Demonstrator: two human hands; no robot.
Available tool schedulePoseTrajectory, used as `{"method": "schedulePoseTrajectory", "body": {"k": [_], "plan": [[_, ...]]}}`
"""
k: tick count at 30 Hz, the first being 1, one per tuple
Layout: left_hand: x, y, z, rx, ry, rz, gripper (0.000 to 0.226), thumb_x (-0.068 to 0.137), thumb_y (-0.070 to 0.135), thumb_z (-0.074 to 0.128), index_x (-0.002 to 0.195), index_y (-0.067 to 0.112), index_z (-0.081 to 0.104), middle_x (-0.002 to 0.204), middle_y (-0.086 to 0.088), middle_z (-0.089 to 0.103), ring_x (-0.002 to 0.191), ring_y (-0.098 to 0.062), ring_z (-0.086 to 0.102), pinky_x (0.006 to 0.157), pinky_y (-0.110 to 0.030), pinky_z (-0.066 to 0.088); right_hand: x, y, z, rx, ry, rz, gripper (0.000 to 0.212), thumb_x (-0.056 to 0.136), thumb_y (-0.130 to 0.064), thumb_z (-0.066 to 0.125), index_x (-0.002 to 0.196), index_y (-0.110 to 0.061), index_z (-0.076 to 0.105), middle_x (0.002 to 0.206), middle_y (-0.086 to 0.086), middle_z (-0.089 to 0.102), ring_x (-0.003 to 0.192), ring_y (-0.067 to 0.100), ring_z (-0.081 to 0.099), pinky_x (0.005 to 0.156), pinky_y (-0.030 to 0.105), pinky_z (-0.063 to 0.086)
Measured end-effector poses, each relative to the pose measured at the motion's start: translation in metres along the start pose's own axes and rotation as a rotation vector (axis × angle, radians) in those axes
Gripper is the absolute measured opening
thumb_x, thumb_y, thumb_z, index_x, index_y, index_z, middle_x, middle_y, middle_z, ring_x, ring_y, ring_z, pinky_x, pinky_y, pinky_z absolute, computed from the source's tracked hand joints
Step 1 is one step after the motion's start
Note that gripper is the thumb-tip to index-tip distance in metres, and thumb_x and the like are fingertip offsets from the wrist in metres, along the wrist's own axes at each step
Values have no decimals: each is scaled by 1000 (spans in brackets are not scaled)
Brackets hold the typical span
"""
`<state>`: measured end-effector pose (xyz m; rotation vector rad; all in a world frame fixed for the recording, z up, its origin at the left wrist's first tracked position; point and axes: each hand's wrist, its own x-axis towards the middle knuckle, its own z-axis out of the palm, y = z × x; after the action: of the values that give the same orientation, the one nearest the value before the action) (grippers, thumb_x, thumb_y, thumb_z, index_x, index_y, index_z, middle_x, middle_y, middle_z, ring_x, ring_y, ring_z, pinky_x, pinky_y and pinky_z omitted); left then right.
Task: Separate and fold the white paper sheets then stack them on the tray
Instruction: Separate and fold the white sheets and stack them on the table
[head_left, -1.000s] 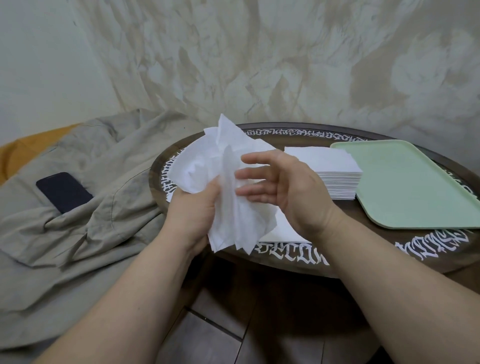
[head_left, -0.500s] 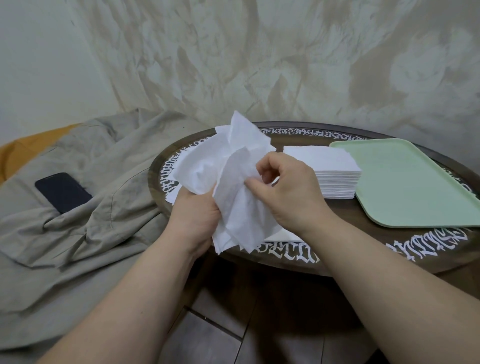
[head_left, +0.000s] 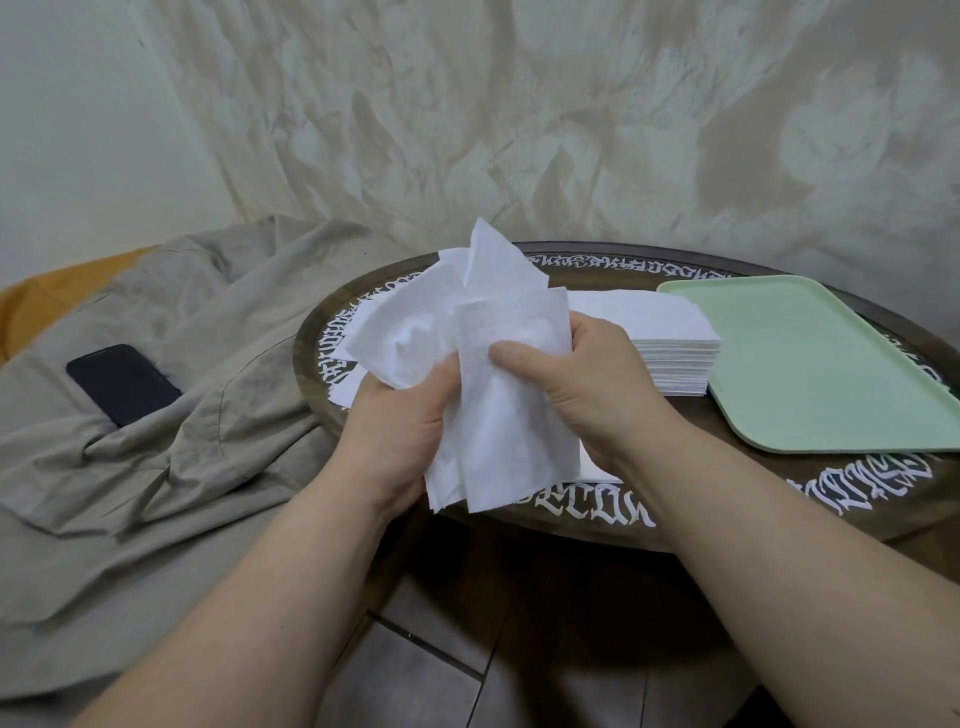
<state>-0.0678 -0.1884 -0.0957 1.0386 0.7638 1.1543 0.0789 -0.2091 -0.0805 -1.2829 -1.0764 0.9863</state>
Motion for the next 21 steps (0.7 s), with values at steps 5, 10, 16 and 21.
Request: {"method": "schedulePoseTrajectory", "body": {"k": [5,10,16,21], "plan": [[-1,1,0,-1,30,12,34,80,12,71,114,9,66,110,-10,73,103,-29,70,85,-43,58,-1,0,-4,-87,23,-19,10,78,-9,72,87,-13,70,85,0,75,79,17,72,76,40,59],[-1,3,1,-7,75,-16,15,94,10,58,107,12,67,104,-7,75,97,-25,72,81,-39,60,-4,-1,-5,-70,17,-48,11,78,-6,73,87,-11,70,85,0,75,79,16,72,75,35,58],[-1,3,0,9,59,-23,17,94,13,58,109,11,67,109,-10,74,103,-29,70,91,-46,55,-2,0,-3,-47,6,-55,9,78,-7,76,81,-15,73,82,-2,76,77,14,72,78,38,59],[-3,3,1,-14,5,-11,31,80,14,70,111,11,66,110,-11,73,104,-30,70,87,-44,58,-3,0,-3,-10,8,-58,11,79,-5,75,79,-15,72,81,0,76,79,17,73,81,42,59]]}}
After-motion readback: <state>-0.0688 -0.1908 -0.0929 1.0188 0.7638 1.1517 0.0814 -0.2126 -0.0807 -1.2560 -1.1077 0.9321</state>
